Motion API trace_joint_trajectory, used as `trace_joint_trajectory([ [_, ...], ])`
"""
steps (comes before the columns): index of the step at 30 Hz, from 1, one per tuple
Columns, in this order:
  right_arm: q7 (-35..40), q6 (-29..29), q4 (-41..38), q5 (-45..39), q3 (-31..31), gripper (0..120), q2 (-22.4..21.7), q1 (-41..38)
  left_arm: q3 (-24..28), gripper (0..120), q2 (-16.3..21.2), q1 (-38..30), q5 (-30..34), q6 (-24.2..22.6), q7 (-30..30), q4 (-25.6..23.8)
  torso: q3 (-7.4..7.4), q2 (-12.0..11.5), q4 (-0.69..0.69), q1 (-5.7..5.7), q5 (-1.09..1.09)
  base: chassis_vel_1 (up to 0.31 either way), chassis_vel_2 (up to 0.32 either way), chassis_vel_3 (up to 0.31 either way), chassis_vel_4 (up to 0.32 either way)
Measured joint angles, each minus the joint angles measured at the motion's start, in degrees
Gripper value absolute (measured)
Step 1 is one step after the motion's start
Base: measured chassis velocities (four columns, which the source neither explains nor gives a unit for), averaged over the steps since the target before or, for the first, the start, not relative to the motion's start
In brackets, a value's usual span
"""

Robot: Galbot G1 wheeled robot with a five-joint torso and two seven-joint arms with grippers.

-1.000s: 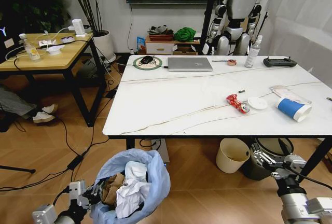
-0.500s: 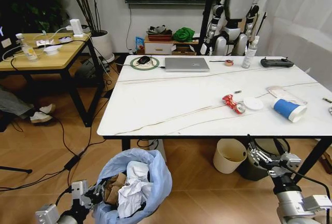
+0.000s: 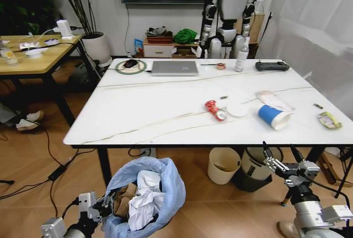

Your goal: Pick up the trash bin and place the trash from the table into it.

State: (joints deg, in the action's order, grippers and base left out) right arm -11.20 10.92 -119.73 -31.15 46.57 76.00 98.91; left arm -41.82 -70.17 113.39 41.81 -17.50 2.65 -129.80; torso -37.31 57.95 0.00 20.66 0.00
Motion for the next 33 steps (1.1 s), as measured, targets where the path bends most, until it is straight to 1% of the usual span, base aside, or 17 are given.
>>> trace_joint_trajectory([
  [2,0.0,0.2,0.1,0.1,-0.2,100,0.0,-0.1,0.0,1,-0.1,0.0,0.0,0.0,0.0,0.0,0.00,0.0,0.01,0.01,0.04,-0.221,-0.207,0.235,0.223],
  [4,0.0,0.4,0.2,0.1,-0.3,100,0.0,-0.2,0.1,1,-0.1,0.0,0.0,0.0,0.0,0.0,0.01,0.0,0.01,-0.01,-0.05,-0.217,-0.202,0.223,0.231],
  [7,0.0,0.5,0.4,0.1,-0.4,100,0.0,-0.4,0.1,1,-0.1,-0.1,0.0,-0.1,0.0,0.0,-0.01,0.0,0.00,0.01,0.05,-0.189,-0.218,0.198,0.225],
  [9,0.0,0.7,0.6,0.1,-0.4,100,-0.1,-0.6,0.1,1,-0.1,-0.2,0.1,-0.1,-0.1,0.0,0.01,0.0,0.00,-0.01,0.01,-0.161,-0.143,0.147,0.130],
  [10,0.0,0.8,0.7,0.2,-0.4,100,-0.1,-0.7,0.1,1,-0.1,-0.3,0.1,-0.1,-0.1,0.0,0.00,0.0,-0.01,0.00,-0.03,-0.081,-0.114,0.116,0.035],
  [14,0.0,1.3,0.9,0.3,-0.6,100,-0.1,-1.0,0.1,1,0.0,-0.3,0.2,-0.1,-0.1,0.0,0.00,0.0,0.01,0.00,0.04,-0.030,-0.045,0.043,0.007],
  [16,-0.1,1.7,0.9,0.5,-0.8,100,-0.1,-1.1,0.1,1,0.0,-0.3,0.2,-0.2,-0.1,0.0,0.00,0.0,0.00,0.00,-0.06,0.000,0.000,0.000,0.000],
  [18,-0.5,2.8,0.8,1.0,-1.4,100,-0.5,-1.4,0.1,1,0.1,-0.2,0.3,-0.2,-0.2,0.0,0.00,0.0,0.00,-0.01,0.03,0.055,0.053,-0.063,-0.036],
  [21,-0.3,2.8,-0.4,0.8,-2.3,100,-1.7,-2.2,0.0,1,0.2,0.0,0.3,-0.2,-0.2,-0.2,0.00,0.0,-0.01,0.00,-0.03,0.030,0.027,-0.023,-0.042],
  [25,3.1,-0.1,-3.0,-1.0,-4.7,100,-5.4,-5.4,-0.6,1,0.2,0.6,0.3,-0.2,-0.2,-0.8,0.00,0.0,0.00,0.00,0.01,0.000,0.000,0.000,0.000],
  [26,7.2,-1.3,-3.9,-1.1,-6.1,100,-7.1,-6.8,-0.9,1,0.1,1.0,0.3,-0.2,-0.2,-1.1,0.00,0.0,0.01,0.00,0.01,0.000,0.000,0.000,0.000],
  [27,7.2,-1.3,-3.9,-1.1,-6.1,100,-7.1,-6.8,-0.9,1,0.1,1.0,0.3,-0.2,-0.2,-1.1,0.00,0.0,0.01,0.00,0.01,0.000,0.000,0.000,0.000],
  [28,10.0,-2.3,-4.5,-1.2,-6.9,100,-8.3,-7.9,-1.2,1,0.0,1.3,0.3,-0.2,-0.2,-1.3,0.00,0.0,0.02,0.00,0.00,0.000,0.000,0.000,0.000],
  [30,15.8,-8.7,-6.7,-2.7,-9.0,100,-12.2,-10.7,-1.7,1,0.1,1.8,0.4,-0.2,-0.2,-2.0,0.00,0.0,0.02,0.00,0.02,0.000,0.000,0.000,0.000],
  [31,15.8,-10.0,-7.1,-3.8,-9.2,100,-12.9,-11.2,-1.8,1,0.2,1.9,0.4,-0.2,-0.2,-2.2,0.00,0.0,0.02,0.00,0.01,0.000,0.000,0.000,0.000],
  [32,14.8,-14.2,-8.2,-7.9,-9.6,100,-15.0,-13.0,-1.8,1,0.4,2.2,0.5,-0.3,-0.3,-2.6,0.00,0.0,-0.01,0.00,-0.01,0.000,0.000,0.000,0.000],
  [33,14.8,-14.2,-8.2,-7.9,-9.6,100,-15.0,-13.0,-1.8,1,0.4,2.2,0.5,-0.3,-0.3,-2.6,0.00,0.0,-0.01,0.00,-0.01,0.000,0.000,0.000,0.000],
])
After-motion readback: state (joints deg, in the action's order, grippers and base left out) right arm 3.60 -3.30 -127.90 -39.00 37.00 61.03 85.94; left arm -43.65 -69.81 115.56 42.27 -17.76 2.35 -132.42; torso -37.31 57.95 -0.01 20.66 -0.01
